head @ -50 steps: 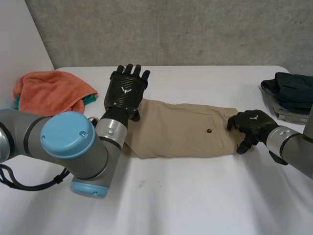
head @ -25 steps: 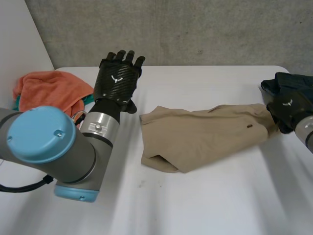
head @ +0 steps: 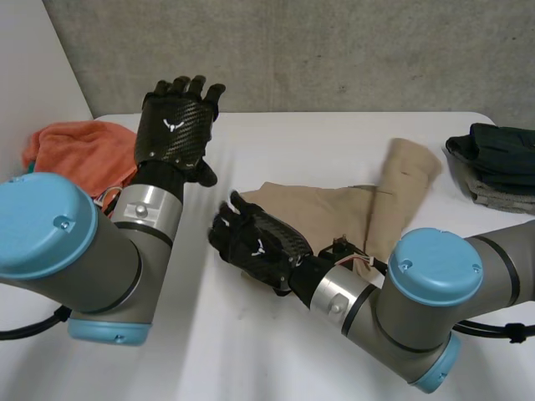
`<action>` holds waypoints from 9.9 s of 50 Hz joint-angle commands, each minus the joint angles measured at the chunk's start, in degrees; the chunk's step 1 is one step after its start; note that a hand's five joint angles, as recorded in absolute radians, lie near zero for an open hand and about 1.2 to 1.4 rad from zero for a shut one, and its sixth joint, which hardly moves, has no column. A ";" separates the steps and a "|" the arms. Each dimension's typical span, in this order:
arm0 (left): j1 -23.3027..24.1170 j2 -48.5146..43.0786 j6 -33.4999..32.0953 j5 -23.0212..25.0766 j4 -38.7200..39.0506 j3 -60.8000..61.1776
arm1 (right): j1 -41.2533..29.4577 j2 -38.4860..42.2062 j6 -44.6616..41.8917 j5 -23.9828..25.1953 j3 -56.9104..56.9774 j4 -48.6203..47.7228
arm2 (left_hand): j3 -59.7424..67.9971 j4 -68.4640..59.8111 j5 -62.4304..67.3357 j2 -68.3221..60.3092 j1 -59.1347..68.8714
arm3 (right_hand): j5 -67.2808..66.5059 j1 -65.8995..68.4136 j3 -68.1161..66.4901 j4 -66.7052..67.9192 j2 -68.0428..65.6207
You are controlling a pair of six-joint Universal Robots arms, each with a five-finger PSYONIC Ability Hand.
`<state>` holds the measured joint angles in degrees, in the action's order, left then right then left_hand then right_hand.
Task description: Fold the laundry.
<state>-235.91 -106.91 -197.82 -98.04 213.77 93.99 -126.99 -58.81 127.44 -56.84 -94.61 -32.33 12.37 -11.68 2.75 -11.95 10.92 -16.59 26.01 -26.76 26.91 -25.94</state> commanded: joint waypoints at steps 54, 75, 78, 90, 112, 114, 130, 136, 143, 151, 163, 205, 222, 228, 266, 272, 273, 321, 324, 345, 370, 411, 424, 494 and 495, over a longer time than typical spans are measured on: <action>4.23 -4.54 1.64 0.22 -3.89 -4.08 | 49.82 6.26 10.11 5.25 3.47 15.47 | -2.37 1.68 -2.75 1.95 -0.92 | -53.41 53.99 -53.24 53.09 -54.06; 3.00 -2.43 1.56 -0.14 -3.89 -2.59 | 14.35 -5.27 3.19 6.74 4.43 9.58 | -2.37 1.68 -2.75 1.95 -0.92 | -53.41 53.99 -53.24 53.09 -54.06; 2.82 -2.43 1.56 -0.22 -3.89 -2.59 | 10.11 -2.02 -0.52 7.27 4.43 9.57 | -2.37 1.68 -2.75 1.95 -0.92 | -53.41 53.99 -53.24 53.09 -54.06; 1.42 -1.90 1.21 -0.14 -4.07 -5.57 | 5.35 -3.05 5.94 6.66 3.20 10.01 | -2.37 1.68 -2.75 1.95 -0.92 | 2.84 -2.26 3.01 -3.16 2.19; 10.38 -23.69 6.03 -0.75 -23.83 -34.93 | 24.07 -9.40 44.65 -6.71 15.94 31.63 | -2.37 1.68 -2.75 1.95 -0.92 | 16.59 -16.01 16.76 -16.91 15.94; 10.73 -25.10 7.09 -1.62 -26.38 -35.54 | 23.98 -5.97 42.72 -4.78 18.05 32.94 | -2.37 1.68 -2.75 1.95 -0.92 | 16.59 -16.01 16.76 -16.91 15.94; 9.77 -28.09 9.20 -5.85 -38.96 -31.24 | 22.40 11.17 36.48 3.84 24.73 35.94 | -2.37 1.68 -2.75 1.95 -0.92 | 16.59 -16.01 16.76 -16.91 15.94; 7.92 -30.72 8.68 -5.32 -42.03 -31.59 | 22.22 14.86 28.57 -2.39 27.10 36.11 | -1.83 1.13 -2.20 1.40 -0.37 | 16.59 -16.01 16.76 -16.91 15.94; 7.92 -30.38 8.85 -4.97 -42.39 -31.68 | 20.99 14.61 18.90 -6.88 27.37 37.52 | -1.99 1.30 -2.37 1.57 -0.54 | 16.59 -16.01 16.76 -16.91 15.94; 7.83 -20.72 8.94 -4.44 -39.67 -31.77 | 19.76 6.18 21.17 -7.67 25.35 37.43 | -2.33 1.63 -2.70 1.90 -0.88 | 16.59 -16.01 16.76 -16.91 15.94; 5.20 -8.76 9.90 19.78 -34.39 -31.68 | 16.87 -9.45 23.03 -10.05 2.64 22.25 | -0.81 0.12 -1.19 0.39 0.64 | 16.59 -16.01 16.76 -16.91 15.94; 4.49 -10.16 11.66 27.81 -36.06 -31.06 | 13.61 4.67 20.04 -5.56 -5.68 -5.02 | -0.48 -0.22 -0.85 0.05 0.97 | 5.75 -5.18 5.93 -6.08 5.10; 4.41 -10.25 11.75 27.81 -35.88 -30.45 | 10.80 8.10 21.36 -9.60 0.47 -5.28 | -0.48 -0.22 -0.85 0.05 0.97 | -20.79 21.37 -20.62 20.46 -21.44; 3.97 -9.73 11.66 27.81 -35.88 -30.45 | 10.88 7.66 25.04 -14.43 2.23 -9.32 | -0.31 -0.39 -0.69 -0.12 1.14 | -53.41 53.99 -53.24 53.09 -54.06; 3.35 -7.97 11.75 27.90 -35.71 -28.34 | 57.98 30.13 46.49 5.48 45.38 -10.46 | -0.31 -0.39 -0.68 -0.12 1.14 | -53.41 53.99 -53.24 53.09 -54.06; 3.44 -8.32 11.75 27.90 -35.44 -28.25 | 60.98 34.03 45.88 11.22 44.51 -15.30 | -0.14 -0.56 -0.52 -0.29 1.31 | -53.41 53.99 -53.24 53.09 -54.06; 3.53 -8.32 11.75 27.90 -35.36 -28.25 | 61.42 33.68 45.88 11.31 43.90 -15.83 | -0.14 -0.56 -0.52 -0.29 1.31 | -53.41 53.99 -53.24 53.09 -54.06; -37.15 -31.83 1.03 22.08 -17.79 -37.11 | 22.31 -16.60 18.46 -1.61 -15.87 -5.55 | -0.14 -0.56 -0.52 -0.29 1.31 | 16.59 -16.01 16.76 -16.91 15.94; -38.13 -36.87 0.77 24.73 -16.73 -40.20 | 22.57 -16.51 16.79 -1.69 -16.40 -3.44 | -0.14 -0.56 -0.52 -0.29 1.31 | 16.59 -16.01 16.76 -16.91 15.94; -38.31 -50.68 0.41 25.44 -16.11 -54.35 | 25.91 -17.13 16.78 -2.66 -17.54 -0.71 | 52.13 -52.82 51.75 -52.55 53.58 | 16.59 -16.01 16.76 -16.91 15.94; -11.43 -4.72 20.18 27.63 -3.63 -17.01 | 26.18 -19.32 18.10 -10.04 -17.54 -0.98 | 67.63 -68.32 67.25 -68.05 69.08 | 16.59 -16.01 16.76 -16.91 15.94; -19.03 -0.32 -3.33 19.64 -22.35 1.09 | 25.21 -25.12 27.69 -14.35 -14.19 39.02 | 11.13 -11.83 10.75 -11.56 12.58 | 16.59 -16.01 16.76 -16.91 15.94; -30.92 -11.39 -10.57 35.10 -25.34 2.95 | 24.60 -22.59 20.22 -10.41 -25.98 18.11 | 12.48 -13.17 12.10 -12.90 13.93 | 2.60 -2.02 2.77 -2.92 1.95; -28.64 -23.87 -18.13 31.86 -14.17 -11.29 | 25.39 -15.02 20.39 -13.65 -18.77 11.41 | 29.64 -30.34 29.27 -30.07 31.09 | -53.41 53.99 -53.24 53.09 -54.06; -28.64 -23.96 -18.13 31.60 -14.17 -11.38 | 25.39 -15.02 20.39 -13.65 -18.77 11.33 | 28.97 -29.66 28.59 -29.39 30.42 | -53.41 53.99 -53.24 53.09 -54.06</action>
<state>-264.75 -129.55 -215.91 -65.15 199.80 83.53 -101.68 -73.82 147.84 -70.41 -113.46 -20.97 39.96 -39.50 29.37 -39.72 39.73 -56.76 64.70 -68.20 68.65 -67.52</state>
